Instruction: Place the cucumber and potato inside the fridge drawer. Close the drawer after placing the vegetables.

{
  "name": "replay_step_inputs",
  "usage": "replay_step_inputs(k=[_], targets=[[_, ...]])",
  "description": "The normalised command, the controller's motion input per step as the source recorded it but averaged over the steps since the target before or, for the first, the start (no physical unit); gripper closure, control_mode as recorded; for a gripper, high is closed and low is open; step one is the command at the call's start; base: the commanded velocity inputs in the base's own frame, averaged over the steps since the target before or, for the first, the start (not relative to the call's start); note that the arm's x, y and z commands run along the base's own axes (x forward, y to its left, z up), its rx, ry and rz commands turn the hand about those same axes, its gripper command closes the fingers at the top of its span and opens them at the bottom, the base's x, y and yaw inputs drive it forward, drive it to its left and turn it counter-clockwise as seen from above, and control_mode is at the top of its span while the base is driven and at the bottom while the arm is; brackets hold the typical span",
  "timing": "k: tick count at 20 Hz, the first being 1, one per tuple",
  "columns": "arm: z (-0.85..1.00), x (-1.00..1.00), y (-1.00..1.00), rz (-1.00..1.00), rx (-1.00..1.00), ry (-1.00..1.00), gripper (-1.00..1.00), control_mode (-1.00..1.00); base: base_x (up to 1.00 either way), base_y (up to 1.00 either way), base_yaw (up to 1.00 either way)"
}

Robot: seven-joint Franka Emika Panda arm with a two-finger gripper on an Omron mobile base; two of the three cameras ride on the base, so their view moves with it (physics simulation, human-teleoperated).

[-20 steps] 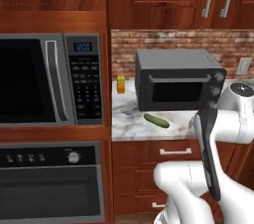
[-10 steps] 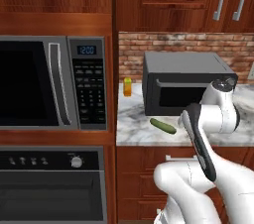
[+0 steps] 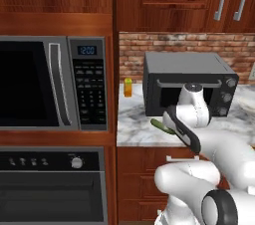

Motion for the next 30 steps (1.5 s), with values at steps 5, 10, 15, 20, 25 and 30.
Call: replay_step_inputs(k=[5,10,15,20,25,30], targets=[[-0.32,0.3,0.0,0.07,-0.03,0.01,-1.0,-1.0,0.0,0.0,0.0],[-0.18,0.14,0.0,0.03,-0.04,0.08,-1.0,-1.0,0.0,0.0,0.0],[-0.34,0.28,0.08,0.01,-0.01,0.06,-1.0,-1.0,0.0,0.0,0.0],[-0.22,0.42,0.01,0.07,0.0,0.0,-1.0,-1.0,0.0,0.0,0.0],[-0.18,0.53,0.0,0.11,0.0,0.0,-1.0,-1.0,0.0,0.0,0.0],[-0.32,0.41,0.0,0.11,0.0,0.01,-1.0,-1.0,0.0,0.0,0.0]])
